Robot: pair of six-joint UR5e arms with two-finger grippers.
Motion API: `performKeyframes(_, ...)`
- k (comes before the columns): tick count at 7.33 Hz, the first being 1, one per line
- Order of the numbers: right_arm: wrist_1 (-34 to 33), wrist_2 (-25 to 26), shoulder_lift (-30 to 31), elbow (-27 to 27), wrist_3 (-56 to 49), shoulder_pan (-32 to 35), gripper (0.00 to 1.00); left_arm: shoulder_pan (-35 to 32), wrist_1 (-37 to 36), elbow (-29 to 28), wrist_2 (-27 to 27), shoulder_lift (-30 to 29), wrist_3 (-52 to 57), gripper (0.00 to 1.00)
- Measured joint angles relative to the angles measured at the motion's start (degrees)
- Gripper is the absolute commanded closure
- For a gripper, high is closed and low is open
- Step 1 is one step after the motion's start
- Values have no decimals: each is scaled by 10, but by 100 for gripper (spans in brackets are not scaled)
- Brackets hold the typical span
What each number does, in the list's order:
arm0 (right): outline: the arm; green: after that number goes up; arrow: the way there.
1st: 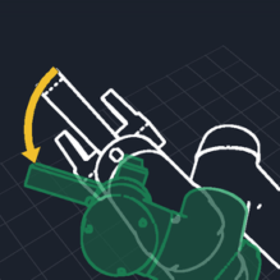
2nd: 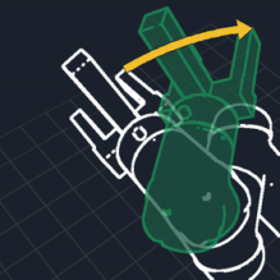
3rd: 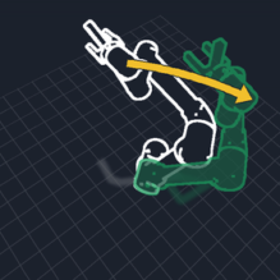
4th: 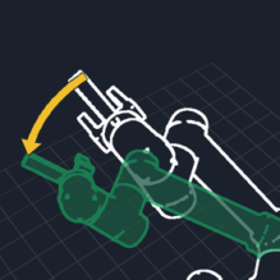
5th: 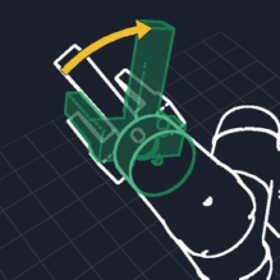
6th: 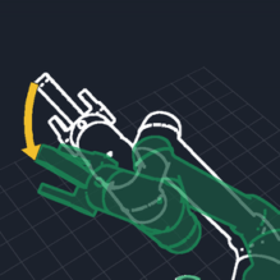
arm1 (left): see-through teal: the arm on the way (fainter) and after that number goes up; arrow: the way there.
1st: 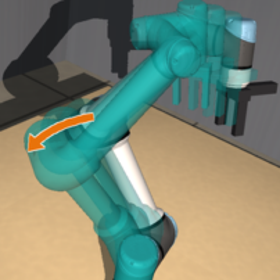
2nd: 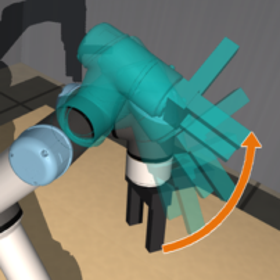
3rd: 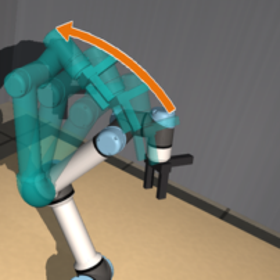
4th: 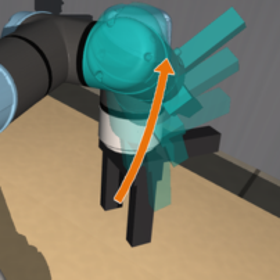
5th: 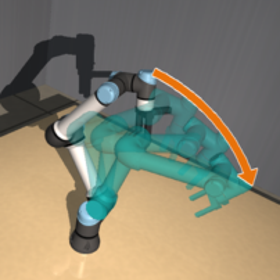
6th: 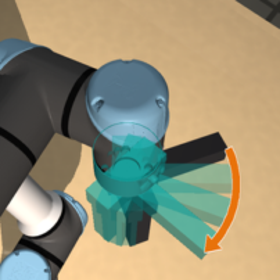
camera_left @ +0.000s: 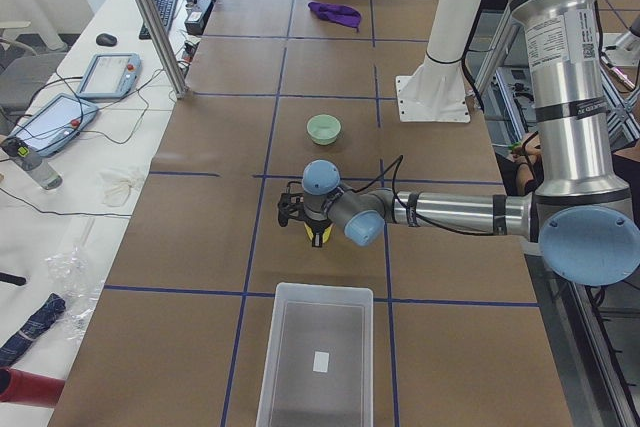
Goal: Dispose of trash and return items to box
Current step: 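Grasp the yellow cup with the left gripper and drop it into the clear bin, then lower the right gripper onto the purple cloth and grasp it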
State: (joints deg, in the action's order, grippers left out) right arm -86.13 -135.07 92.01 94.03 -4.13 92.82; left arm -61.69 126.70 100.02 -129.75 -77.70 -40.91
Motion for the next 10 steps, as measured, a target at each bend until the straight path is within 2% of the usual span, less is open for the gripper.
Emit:
performKeyframes(3, 3, 0, 1, -1, 2, -1, 0, -40, -39, 57, -1, 2, 36, 100)
performKeyframes(5, 8, -16, -3, 1, 26, -9, 0, -97, -142, 95, 0, -8, 141, 100)
performKeyframes(8, 19, -34, 0, 15, 86, -65, 0, -197, -266, 95, 20, -56, 308, 100)
performKeyframes(9, 53, -34, 8, 24, 147, -99, 0, -229, -294, 92, 28, -68, 357, 100)
performKeyframes(10, 126, -25, 26, 27, 231, -140, 0, -255, -313, 87, 32, -76, 397, 100)
